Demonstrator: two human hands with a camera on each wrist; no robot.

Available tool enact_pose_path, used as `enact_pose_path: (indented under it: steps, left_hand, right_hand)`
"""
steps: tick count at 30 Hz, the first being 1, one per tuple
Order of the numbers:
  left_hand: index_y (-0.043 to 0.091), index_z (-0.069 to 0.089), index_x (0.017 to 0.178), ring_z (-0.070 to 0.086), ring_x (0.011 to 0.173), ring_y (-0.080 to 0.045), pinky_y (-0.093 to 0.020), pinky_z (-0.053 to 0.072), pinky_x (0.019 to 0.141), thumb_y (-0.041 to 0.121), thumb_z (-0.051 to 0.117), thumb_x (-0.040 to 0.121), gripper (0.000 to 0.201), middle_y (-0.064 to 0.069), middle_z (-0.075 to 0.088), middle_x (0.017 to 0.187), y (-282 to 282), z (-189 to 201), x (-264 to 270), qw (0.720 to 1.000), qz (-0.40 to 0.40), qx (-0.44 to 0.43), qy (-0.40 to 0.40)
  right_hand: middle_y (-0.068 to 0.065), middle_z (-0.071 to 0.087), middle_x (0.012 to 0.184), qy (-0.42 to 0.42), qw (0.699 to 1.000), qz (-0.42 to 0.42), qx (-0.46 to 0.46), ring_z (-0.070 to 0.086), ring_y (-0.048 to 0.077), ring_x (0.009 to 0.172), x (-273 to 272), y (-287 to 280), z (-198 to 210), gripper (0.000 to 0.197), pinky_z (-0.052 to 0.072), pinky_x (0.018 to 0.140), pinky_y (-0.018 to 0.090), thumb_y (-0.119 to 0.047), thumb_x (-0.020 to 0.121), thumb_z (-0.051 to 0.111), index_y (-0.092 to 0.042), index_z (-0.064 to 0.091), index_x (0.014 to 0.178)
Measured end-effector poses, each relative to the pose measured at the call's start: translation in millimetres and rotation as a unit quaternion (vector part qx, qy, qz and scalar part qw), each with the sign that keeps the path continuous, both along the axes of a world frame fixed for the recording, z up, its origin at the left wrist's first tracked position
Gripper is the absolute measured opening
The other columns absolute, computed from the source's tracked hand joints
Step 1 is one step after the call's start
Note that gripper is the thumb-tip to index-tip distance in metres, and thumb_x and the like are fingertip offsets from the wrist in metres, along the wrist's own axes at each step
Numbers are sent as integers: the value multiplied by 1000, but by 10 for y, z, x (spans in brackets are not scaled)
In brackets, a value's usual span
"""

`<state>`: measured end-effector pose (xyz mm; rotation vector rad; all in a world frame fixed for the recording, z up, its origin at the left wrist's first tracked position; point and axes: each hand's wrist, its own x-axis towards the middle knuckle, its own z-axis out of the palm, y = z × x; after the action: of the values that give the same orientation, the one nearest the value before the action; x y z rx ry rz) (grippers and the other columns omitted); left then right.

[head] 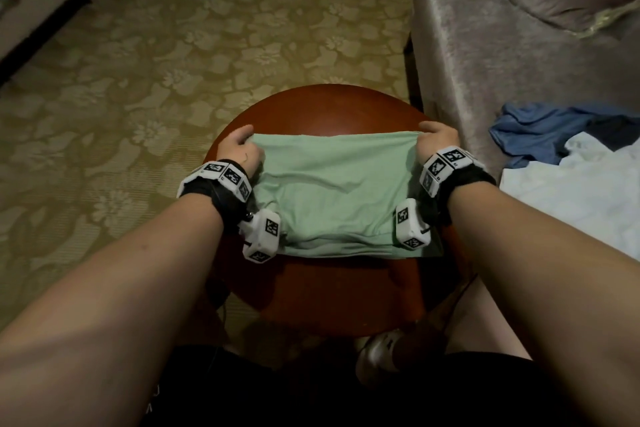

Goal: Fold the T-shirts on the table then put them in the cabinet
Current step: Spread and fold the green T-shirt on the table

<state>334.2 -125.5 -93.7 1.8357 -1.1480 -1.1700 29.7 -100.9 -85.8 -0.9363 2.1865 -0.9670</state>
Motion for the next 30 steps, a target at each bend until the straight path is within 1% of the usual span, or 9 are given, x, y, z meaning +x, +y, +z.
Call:
enact_pose_path:
  steps: [2, 4, 8, 11, 15, 18, 25, 27, 30]
  left_hand:
    - [25, 33, 148, 50, 124, -26, -31, 43, 99, 14, 56, 88, 65, -6, 40, 147, 12, -19, 27, 994, -47, 6, -101]
    - [29, 33, 146, 35, 133, -29, -40, 33, 110, 30, 63, 84, 69, -5, 33, 147, 60, -37, 55, 969, -78, 24, -232]
    - [22, 52, 116, 48, 113, -29, -43, 44, 98, 50, 70, 75, 53, -7, 50, 123, 152, 0, 32, 945, -98, 29, -310]
    - [20, 42, 126, 55, 110, -29, -42, 49, 93, 63, 77, 57, 88, -4, 53, 119, 246, 16, -9, 924, -166, 126, -320]
    - [24, 29, 141, 55, 113, -34, -46, 50, 93, 36, 81, 60, 97, -10, 50, 135, 313, 3, 36, 881, -255, 203, -343]
    - [25, 33, 134, 56, 110, -36, -48, 49, 93, 32, 72, 68, 77, -11, 53, 131, 350, -14, 147, 878, -243, 185, -368]
    - [23, 43, 138, 38, 129, -29, -43, 38, 106, 12, 56, 89, 51, -7, 42, 141, 456, 114, -92, 901, -217, -27, -375]
    - [23, 37, 143, 33, 136, -30, -44, 33, 110, 32, 57, 91, 57, -7, 36, 147, 476, 71, -221, 870, -310, -7, -382]
    - [27, 7, 153, 1, 147, -33, -48, 13, 118, 72, 57, 75, 103, -9, -1, 160, 489, -102, -212, 806, -390, 103, -434]
  right_hand:
    - [7, 47, 143, 21, 1000, -13, -4, 47, 24, 129, 22, -1, 3, 42, 36, 106, 28, -8, 96, 44, -13, 51, 137]
    - [4, 33, 151, 126, 991, 21, 26, 35, 26, 136, 98, 12, 13, 45, 31, 111, 34, -16, 97, 45, -19, 46, 141]
    - [3, 37, 146, 268, 950, 156, 32, 34, 26, 133, 363, 65, 28, 36, 26, 112, 42, -18, 92, 50, -23, 59, 127]
    - [3, 50, 134, 286, 918, 271, 51, 48, 24, 121, 558, 114, 28, 30, 39, 104, 36, -16, 94, 49, -18, 63, 120]
    - [11, 49, 133, 294, 856, 393, 159, 48, 31, 119, 723, 216, -42, 38, 44, 99, 42, -33, 98, 42, -13, 54, 128]
    - [11, 19, 156, 296, 831, 394, 258, 15, 39, 142, 658, 292, -175, 61, 22, 114, 53, -51, 95, 39, -20, 29, 147]
    - [7, -12, 160, 312, 811, 392, 302, -12, 37, 145, 638, 427, -245, 98, 3, 116, 55, -78, 81, 38, -25, -3, 153]
    - [8, -14, 159, 317, 807, 396, 305, -13, 38, 145, 642, 431, -269, 110, 2, 115, 56, -83, 73, 43, -25, -6, 152]
    - [7, -17, 159, 314, 805, 404, 300, -16, 37, 144, 602, 424, -311, 120, 2, 117, 57, -87, 65, 48, -25, -9, 152]
